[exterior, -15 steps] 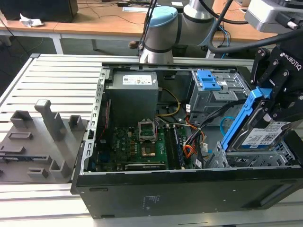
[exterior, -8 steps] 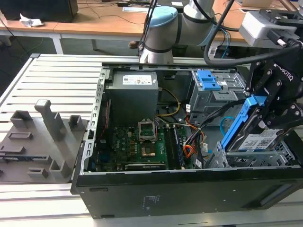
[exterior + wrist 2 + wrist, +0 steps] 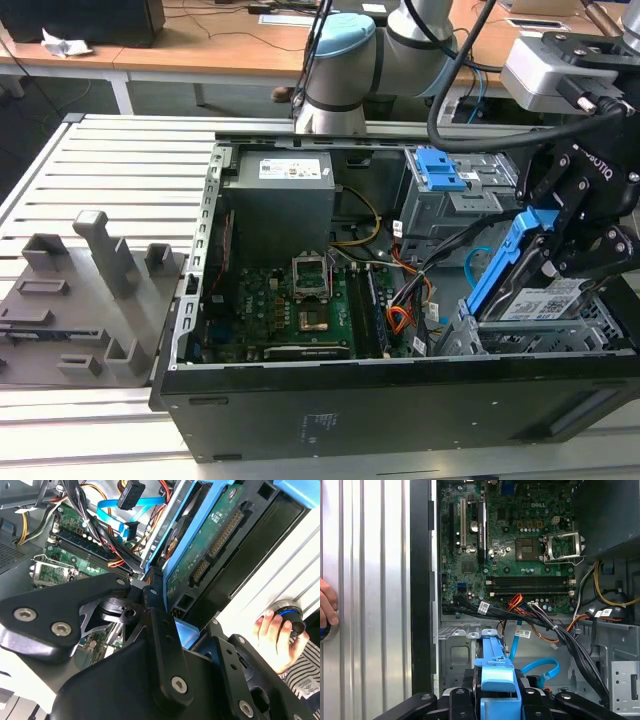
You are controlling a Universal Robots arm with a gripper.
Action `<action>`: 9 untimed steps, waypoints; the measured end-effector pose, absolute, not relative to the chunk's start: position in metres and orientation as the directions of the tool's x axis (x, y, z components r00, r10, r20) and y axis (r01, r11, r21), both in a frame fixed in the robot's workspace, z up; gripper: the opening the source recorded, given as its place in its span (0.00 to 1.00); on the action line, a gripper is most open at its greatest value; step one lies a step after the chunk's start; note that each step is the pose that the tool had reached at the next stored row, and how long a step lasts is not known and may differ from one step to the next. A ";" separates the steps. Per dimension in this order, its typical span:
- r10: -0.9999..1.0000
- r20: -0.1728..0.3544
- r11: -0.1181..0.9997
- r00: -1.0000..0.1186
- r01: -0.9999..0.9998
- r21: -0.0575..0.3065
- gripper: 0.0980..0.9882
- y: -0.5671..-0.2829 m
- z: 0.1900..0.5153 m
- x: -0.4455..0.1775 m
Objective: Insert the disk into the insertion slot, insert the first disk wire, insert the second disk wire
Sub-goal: 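Insert the disk into the insertion slot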
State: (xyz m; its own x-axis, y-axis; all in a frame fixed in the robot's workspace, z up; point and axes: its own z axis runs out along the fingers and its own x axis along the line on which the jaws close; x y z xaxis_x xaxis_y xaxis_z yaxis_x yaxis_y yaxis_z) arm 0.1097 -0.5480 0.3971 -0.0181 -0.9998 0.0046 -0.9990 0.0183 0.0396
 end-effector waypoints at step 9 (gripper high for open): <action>-1.000 0.005 0.018 -0.018 -0.999 0.039 0.37 -0.548 0.397 0.110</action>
